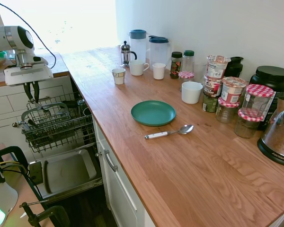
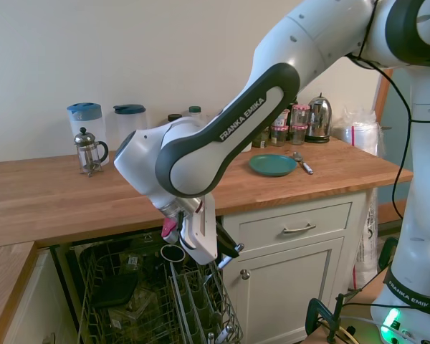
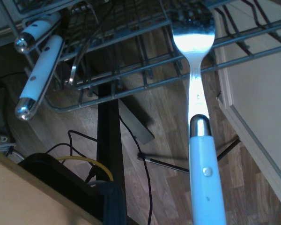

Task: Put the fork in the dishwasher

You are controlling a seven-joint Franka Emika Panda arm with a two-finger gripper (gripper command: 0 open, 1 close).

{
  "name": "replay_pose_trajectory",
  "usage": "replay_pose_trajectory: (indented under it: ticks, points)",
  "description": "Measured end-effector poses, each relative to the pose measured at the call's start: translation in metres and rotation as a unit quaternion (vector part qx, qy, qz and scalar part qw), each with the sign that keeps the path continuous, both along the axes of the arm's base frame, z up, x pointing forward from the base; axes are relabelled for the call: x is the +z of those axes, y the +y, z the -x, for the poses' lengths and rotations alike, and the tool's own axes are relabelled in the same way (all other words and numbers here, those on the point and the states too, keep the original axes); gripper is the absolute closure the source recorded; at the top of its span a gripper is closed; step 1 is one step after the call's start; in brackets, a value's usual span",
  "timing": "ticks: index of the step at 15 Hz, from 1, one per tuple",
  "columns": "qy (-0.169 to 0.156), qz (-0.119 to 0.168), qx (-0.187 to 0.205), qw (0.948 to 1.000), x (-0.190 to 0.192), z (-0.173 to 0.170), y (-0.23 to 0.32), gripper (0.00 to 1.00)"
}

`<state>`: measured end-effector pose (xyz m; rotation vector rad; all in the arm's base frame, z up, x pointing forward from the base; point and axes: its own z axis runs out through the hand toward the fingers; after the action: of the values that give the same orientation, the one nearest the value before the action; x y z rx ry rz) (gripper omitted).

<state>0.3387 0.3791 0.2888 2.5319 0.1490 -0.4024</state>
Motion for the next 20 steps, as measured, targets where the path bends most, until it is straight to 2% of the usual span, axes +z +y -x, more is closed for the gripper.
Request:
replay_pose_trajectory:
  ticks: [11,12,20]
  points:
    - [0.014,0.048,-0.026,0.9984,-0.057,-0.042,0.017,1.0]
    - [0.017,0.05,-0.026,0.9983,-0.061,-0.043,0.019,0.0]
    - [0.018,0.049,-0.025,0.9983,-0.076,-0.05,0.034,0.0]
